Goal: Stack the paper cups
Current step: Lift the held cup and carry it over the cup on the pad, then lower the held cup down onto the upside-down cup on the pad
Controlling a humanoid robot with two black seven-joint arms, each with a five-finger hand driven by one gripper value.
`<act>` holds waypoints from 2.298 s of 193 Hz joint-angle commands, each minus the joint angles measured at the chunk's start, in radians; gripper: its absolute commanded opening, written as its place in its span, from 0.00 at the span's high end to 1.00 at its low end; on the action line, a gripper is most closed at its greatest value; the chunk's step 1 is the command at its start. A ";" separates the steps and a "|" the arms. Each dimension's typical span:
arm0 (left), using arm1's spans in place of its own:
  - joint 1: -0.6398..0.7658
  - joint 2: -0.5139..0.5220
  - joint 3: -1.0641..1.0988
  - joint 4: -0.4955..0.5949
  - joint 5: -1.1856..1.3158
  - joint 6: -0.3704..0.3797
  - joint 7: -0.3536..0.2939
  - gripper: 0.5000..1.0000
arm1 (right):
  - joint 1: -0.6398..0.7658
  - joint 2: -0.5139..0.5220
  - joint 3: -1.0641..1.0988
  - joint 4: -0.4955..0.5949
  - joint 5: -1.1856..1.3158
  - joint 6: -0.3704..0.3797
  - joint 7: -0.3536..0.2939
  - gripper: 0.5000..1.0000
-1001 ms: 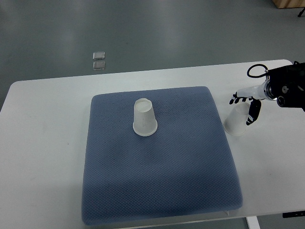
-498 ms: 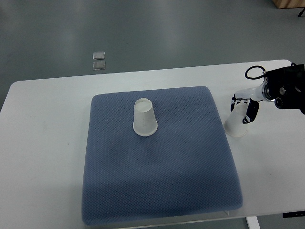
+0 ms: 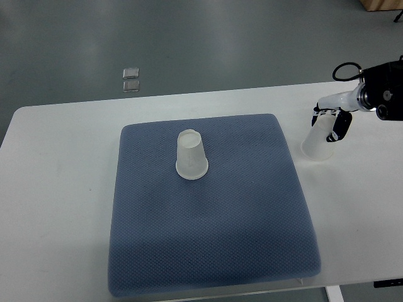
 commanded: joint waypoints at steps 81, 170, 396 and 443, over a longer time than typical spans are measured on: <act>-0.001 0.000 0.001 -0.003 0.003 -0.002 0.001 0.00 | 0.652 -0.124 -0.033 0.116 -0.056 0.481 0.013 0.70; -0.001 0.000 0.001 -0.003 0.002 -0.002 -0.001 0.00 | 0.609 0.008 0.114 0.105 0.145 0.399 0.005 0.70; -0.001 0.000 -0.002 0.003 0.000 0.000 -0.001 0.00 | 0.371 0.511 0.152 -0.071 0.380 0.200 0.008 0.67; -0.001 0.000 -0.002 0.006 0.000 0.000 -0.001 0.00 | 0.340 0.511 0.149 -0.091 0.380 0.192 0.008 0.66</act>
